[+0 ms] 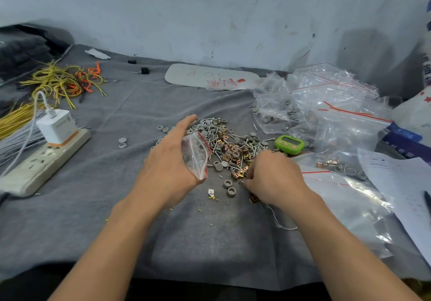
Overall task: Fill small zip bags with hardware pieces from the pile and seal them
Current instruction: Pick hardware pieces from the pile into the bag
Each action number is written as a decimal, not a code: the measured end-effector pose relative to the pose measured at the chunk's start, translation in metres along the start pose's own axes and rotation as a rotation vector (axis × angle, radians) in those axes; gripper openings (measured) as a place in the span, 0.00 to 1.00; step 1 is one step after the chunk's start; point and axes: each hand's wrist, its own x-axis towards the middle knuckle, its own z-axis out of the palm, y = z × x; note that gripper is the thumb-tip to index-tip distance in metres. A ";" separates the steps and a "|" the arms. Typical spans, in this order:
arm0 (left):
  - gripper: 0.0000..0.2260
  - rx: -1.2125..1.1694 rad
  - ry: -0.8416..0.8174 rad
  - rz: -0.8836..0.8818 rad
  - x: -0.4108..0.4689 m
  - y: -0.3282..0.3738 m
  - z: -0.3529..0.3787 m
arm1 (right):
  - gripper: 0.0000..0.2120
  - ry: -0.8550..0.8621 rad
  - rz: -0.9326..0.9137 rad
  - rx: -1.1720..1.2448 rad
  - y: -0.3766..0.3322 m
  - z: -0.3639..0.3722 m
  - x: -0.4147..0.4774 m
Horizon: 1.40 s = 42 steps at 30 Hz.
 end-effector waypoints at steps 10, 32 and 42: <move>0.50 -0.013 -0.039 -0.008 0.002 0.004 0.009 | 0.05 0.234 -0.144 0.859 -0.023 -0.020 -0.001; 0.51 -0.015 -0.060 0.018 0.000 0.002 0.005 | 0.23 -0.037 0.161 0.094 0.012 -0.014 0.005; 0.52 -0.001 -0.076 0.001 0.002 0.004 0.007 | 0.19 -0.023 0.185 -0.100 -0.007 -0.012 -0.003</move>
